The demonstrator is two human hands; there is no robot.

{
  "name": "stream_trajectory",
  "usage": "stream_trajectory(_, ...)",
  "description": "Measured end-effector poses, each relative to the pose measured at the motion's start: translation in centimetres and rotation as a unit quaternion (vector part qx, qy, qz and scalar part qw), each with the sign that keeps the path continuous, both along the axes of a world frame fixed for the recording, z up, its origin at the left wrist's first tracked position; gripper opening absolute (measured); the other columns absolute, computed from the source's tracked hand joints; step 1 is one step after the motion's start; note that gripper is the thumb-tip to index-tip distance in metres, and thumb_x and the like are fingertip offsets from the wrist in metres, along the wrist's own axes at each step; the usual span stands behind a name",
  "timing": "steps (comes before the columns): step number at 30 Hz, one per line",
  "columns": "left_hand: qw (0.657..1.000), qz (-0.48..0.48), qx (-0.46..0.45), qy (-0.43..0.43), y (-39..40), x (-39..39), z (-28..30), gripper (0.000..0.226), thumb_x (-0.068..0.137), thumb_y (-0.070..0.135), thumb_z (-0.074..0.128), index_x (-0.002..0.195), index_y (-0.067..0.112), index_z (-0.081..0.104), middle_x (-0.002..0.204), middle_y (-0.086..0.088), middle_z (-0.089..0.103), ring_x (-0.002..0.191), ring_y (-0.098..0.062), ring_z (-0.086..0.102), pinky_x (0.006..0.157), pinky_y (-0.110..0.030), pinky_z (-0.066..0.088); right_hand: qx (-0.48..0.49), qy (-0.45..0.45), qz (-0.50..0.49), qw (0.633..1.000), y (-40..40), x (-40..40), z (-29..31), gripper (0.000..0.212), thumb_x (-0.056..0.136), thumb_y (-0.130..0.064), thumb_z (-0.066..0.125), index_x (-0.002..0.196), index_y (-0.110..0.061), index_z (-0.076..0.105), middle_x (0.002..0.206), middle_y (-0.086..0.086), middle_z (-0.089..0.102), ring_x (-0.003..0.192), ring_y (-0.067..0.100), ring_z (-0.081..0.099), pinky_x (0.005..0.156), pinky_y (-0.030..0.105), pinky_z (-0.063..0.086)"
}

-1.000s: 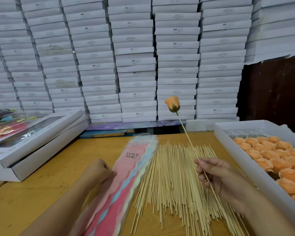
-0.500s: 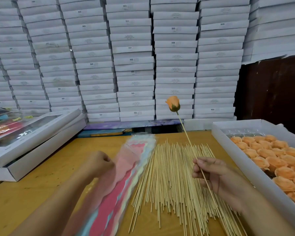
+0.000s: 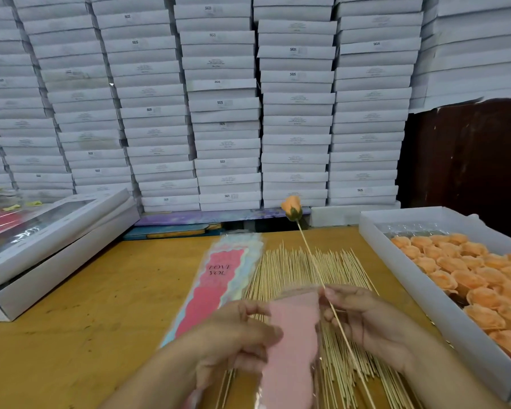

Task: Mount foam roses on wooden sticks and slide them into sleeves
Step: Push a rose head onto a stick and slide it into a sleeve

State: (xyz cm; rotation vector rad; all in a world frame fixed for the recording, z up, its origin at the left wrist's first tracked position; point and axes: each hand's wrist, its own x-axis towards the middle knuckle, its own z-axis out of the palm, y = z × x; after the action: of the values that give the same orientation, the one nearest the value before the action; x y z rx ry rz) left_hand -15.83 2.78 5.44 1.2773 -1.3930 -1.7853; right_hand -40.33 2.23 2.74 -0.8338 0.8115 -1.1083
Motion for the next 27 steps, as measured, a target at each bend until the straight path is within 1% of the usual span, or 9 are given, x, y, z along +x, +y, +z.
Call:
stream_trajectory(3, 0.995, -0.087, 0.012, -0.044, 0.1, 0.2, -0.2, 0.043, 0.080, 0.008, 0.080, 0.121, 0.014, 0.071, 0.089, -0.009, 0.074, 0.064, -0.013, 0.068, 0.056, -0.023, 0.059, 0.000, 0.028, -0.021, 0.999, -0.2, -0.2, -0.2, 0.028, 0.072, -0.006, 0.073, 0.097, 0.004, 0.077, 0.088, 0.018, 0.072, 0.057, 0.014, 0.063, 0.054, 0.020, 0.058)
stream_trajectory(7, 0.998, -0.033, 0.001, -0.052, -0.8, 0.1, -0.6, 0.051, 0.070, 0.010, 0.082, 0.119, 0.016, 0.072, 0.098, -0.013, 0.073, 0.076, -0.018, 0.067, 0.056, -0.024, 0.058, 0.003, 0.049, -0.011, 0.999, 0.1, 0.1, -0.1, 0.021, 0.070, -0.006, 0.074, 0.090, 0.001, 0.079, 0.089, 0.017, 0.074, 0.057, 0.014, 0.063, 0.054, 0.021, 0.058)
stream_trajectory(10, 0.995, -0.055, 0.004, -0.077, -1.2, 0.2, -0.7, 0.056, 0.071, 0.006, 0.083, 0.124, 0.015, 0.067, 0.091, -0.010, 0.074, 0.071, -0.016, 0.068, 0.055, -0.024, 0.057, 0.008, 0.043, -0.028, 0.999, 0.1, 0.0, 0.0, 0.029, 0.067, -0.006, 0.076, 0.094, 0.005, 0.077, 0.088, 0.018, 0.073, 0.056, 0.016, 0.064, 0.052, 0.022, 0.058)
stream_trajectory(13, 0.986, -0.121, -0.013, -0.115, -1.3, 0.4, -0.7, 0.045, 0.071, 0.009, 0.083, 0.113, 0.019, 0.073, 0.074, 0.001, 0.071, 0.064, -0.010, 0.067, 0.060, -0.024, 0.058, 0.013, 0.047, -0.056, 0.997, 0.0, 0.0, 0.1, 0.038, 0.069, -0.004, 0.075, 0.105, 0.007, 0.070, 0.086, 0.017, 0.074, 0.056, 0.016, 0.067, 0.049, 0.023, 0.056)
stream_trajectory(15, 0.980, -0.153, -0.015, -0.128, -1.0, 0.3, -0.5, 0.034, 0.075, 0.011, 0.083, 0.105, 0.023, 0.076, 0.073, 0.006, 0.072, 0.066, -0.007, 0.068, 0.063, -0.023, 0.058, 0.008, 0.076, -0.055, 0.996, 0.1, 0.1, 0.1, 0.036, 0.067, -0.006, 0.075, 0.101, 0.006, 0.072, 0.089, 0.017, 0.076, 0.058, 0.016, 0.069, 0.049, 0.023, 0.055)
stream_trajectory(19, 0.997, -0.063, -0.019, -0.049, -1.5, -0.6, -0.5, 0.039, 0.083, 0.027, 0.082, 0.118, 0.017, 0.067, 0.100, -0.003, 0.078, 0.086, -0.018, 0.072, 0.070, -0.031, 0.061, 0.000, 0.105, -0.015, 0.994, 0.4, 0.5, 0.2, 0.027, 0.066, -0.007, 0.075, 0.089, 0.006, 0.076, 0.083, 0.019, 0.074, 0.056, 0.017, 0.067, 0.048, 0.023, 0.055)
stream_trajectory(22, 0.998, 0.038, -0.028, 0.037, -2.1, -1.5, -0.6, 0.036, 0.094, 0.026, 0.067, 0.121, 0.004, 0.066, 0.114, -0.021, 0.073, 0.107, -0.036, 0.069, 0.095, -0.048, 0.056, -0.007, 0.113, 0.024, 0.993, 0.8, 0.8, 0.2, 0.011, 0.069, -0.007, 0.075, 0.078, -0.001, 0.080, 0.081, 0.018, 0.071, 0.056, 0.018, 0.066, 0.049, 0.023, 0.055)
stream_trajectory(25, 0.991, 0.105, -0.045, 0.074, -2.4, -2.2, -1.3, 0.020, 0.093, 0.013, 0.067, 0.108, 0.001, 0.071, 0.106, -0.026, 0.073, 0.097, -0.038, 0.071, 0.090, -0.048, 0.058, -0.009, 0.102, 0.038, 0.994, 0.9, 0.8, 0.2, 0.014, 0.070, -0.006, 0.076, 0.082, 0.000, 0.078, 0.077, 0.017, 0.069, 0.057, 0.019, 0.066, 0.051, 0.024, 0.057)
stream_trajectory(27, 0.991, 0.112, -0.053, 0.056, -2.3, -2.2, -1.7, 0.014, 0.094, 0.007, 0.065, 0.106, 0.003, 0.071, 0.103, -0.025, 0.074, 0.091, -0.038, 0.072, 0.084, -0.046, 0.060, -0.010, 0.096, 0.017, 0.995, 0.7, 0.7, 0.2, 0.028, 0.068, -0.005, 0.077, 0.093, 0.006, 0.074, 0.077, 0.017, 0.070, 0.059, 0.020, 0.068, 0.049, 0.024, 0.057)
